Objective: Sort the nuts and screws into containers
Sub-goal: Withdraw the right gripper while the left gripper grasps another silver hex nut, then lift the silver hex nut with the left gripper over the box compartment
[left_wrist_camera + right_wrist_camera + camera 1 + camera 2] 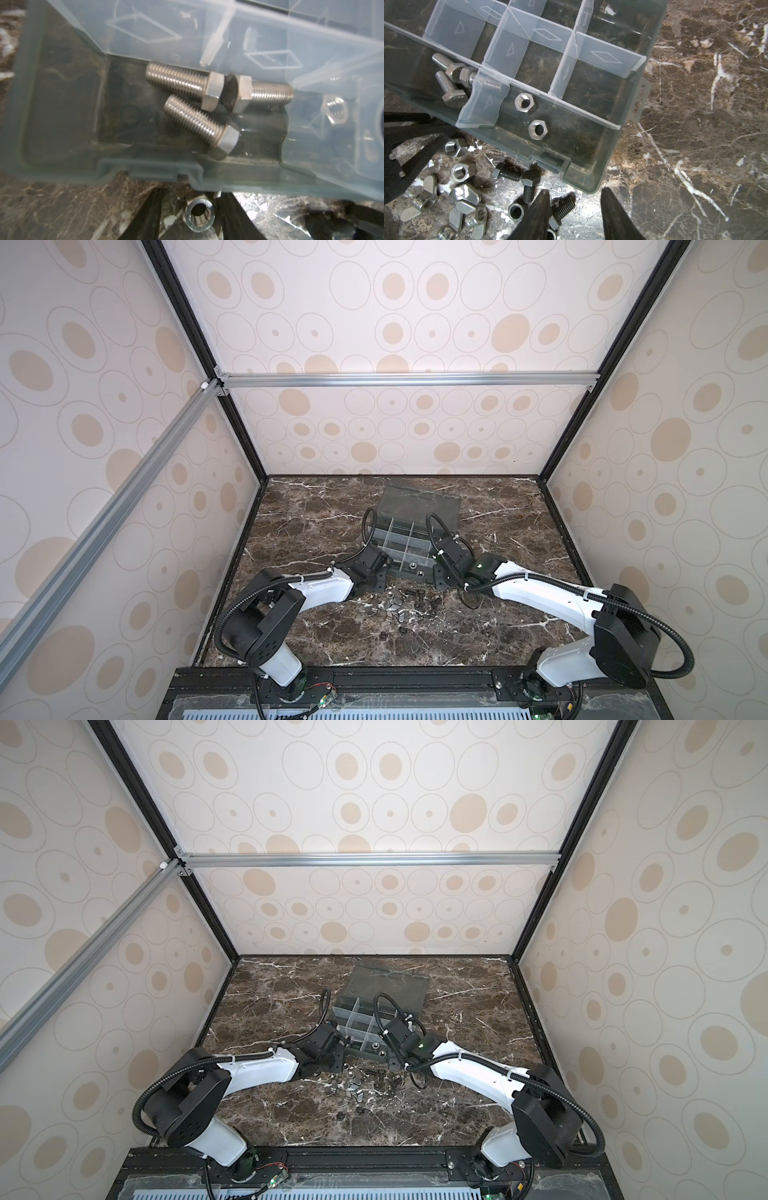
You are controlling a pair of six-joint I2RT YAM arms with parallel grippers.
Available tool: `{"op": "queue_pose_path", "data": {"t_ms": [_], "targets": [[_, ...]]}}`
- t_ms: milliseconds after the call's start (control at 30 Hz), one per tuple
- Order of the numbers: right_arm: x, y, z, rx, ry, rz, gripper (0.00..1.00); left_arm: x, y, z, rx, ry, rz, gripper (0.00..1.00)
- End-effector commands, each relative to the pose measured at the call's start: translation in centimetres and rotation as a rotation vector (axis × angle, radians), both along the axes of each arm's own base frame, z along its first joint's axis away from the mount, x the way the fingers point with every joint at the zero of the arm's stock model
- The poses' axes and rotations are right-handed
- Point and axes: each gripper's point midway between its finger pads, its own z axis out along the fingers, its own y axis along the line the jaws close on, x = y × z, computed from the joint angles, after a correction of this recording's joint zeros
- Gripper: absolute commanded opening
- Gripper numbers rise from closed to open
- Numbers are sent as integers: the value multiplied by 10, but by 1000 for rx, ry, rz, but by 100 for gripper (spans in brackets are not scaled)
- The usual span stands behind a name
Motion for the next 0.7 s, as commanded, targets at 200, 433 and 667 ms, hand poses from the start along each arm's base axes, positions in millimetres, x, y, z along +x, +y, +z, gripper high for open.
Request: {"op": "queue_pose_path", "data": {"t_ms": [200, 433, 667], "targets": [[-3, -11, 1, -6, -7, -30, 44, -7, 7, -5, 74, 9, -14, 41], [-5, -14, 3, -5, -12, -36, 44, -4, 3, -6, 102, 9, -44, 30], [-6, -15, 2, -1, -13, -40, 44, -8, 4, -5, 104, 6, -47, 21]]}}
